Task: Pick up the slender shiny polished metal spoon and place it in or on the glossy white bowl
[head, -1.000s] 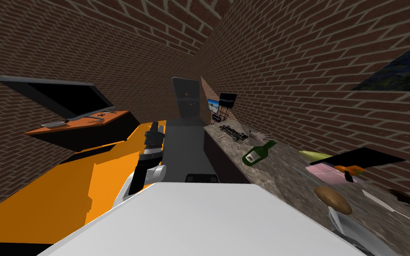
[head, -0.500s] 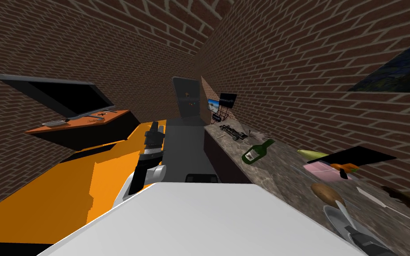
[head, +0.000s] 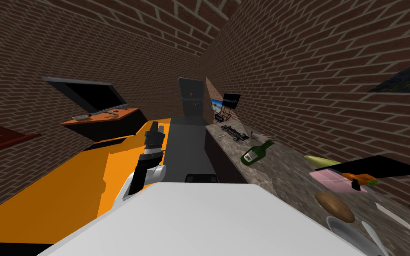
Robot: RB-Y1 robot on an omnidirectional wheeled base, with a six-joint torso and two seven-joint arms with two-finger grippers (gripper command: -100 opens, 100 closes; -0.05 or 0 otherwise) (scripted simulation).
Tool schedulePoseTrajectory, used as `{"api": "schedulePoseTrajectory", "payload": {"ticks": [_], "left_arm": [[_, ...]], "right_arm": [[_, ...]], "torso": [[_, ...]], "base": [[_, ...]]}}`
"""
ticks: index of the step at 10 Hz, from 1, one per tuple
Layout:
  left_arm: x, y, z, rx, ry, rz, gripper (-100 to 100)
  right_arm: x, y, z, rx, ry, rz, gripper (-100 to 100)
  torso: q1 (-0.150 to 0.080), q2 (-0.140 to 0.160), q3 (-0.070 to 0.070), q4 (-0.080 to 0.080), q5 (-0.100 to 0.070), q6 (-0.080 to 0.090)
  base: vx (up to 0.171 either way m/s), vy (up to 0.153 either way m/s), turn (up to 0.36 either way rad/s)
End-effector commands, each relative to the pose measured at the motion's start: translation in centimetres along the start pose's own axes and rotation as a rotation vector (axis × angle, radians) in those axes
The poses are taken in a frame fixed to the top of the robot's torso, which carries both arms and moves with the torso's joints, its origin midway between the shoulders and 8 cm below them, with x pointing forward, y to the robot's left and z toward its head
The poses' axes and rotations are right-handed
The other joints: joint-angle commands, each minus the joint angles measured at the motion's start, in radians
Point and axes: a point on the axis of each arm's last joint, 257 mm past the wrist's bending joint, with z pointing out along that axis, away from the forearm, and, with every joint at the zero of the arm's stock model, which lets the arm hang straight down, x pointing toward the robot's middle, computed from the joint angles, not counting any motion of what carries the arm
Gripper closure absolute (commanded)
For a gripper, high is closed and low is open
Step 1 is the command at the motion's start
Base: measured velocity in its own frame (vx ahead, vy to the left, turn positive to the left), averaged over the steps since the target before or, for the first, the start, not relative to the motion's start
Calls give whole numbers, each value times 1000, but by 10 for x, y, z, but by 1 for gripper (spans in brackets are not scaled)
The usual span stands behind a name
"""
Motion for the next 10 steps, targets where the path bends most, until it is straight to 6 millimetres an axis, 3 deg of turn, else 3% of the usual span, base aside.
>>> {"api": "schedulePoseTrajectory", "payload": {"ticks": [1, 4, 5, 6, 10], "left_arm": [[0, 0, 0, 0, 0, 0, 0], [0, 0, 0, 0, 0, 0, 0], [0, 0, 0, 0, 0, 0, 0], [0, 0, 0, 0, 0, 0, 0], [0, 0, 0, 0, 0, 0, 0]], "right_arm": [[9, -14, -8, 44, 28, -6, 100], [22, -31, -19, 98, 67, -16, 100], [19, -27, -15, 84, 58, -14, 100], [19, -28, -16, 89, 59, -15, -100], [19, -28, -16, 89, 59, -16, -100]], "torso": [[0, 0, 0, 0, 0, 0], [0, -1, 0, 0, 0, 0], [0, -1, -1, 0, 0, 0], [2, -2, -1, 0, 0, 0], [5, -4, -2, -1, 1, 0]], "base": [[-51, -69, 153], [-48, -71, 127], [-22, -32, 19], [-4, -7, -3], [0, 0, 0]]}}
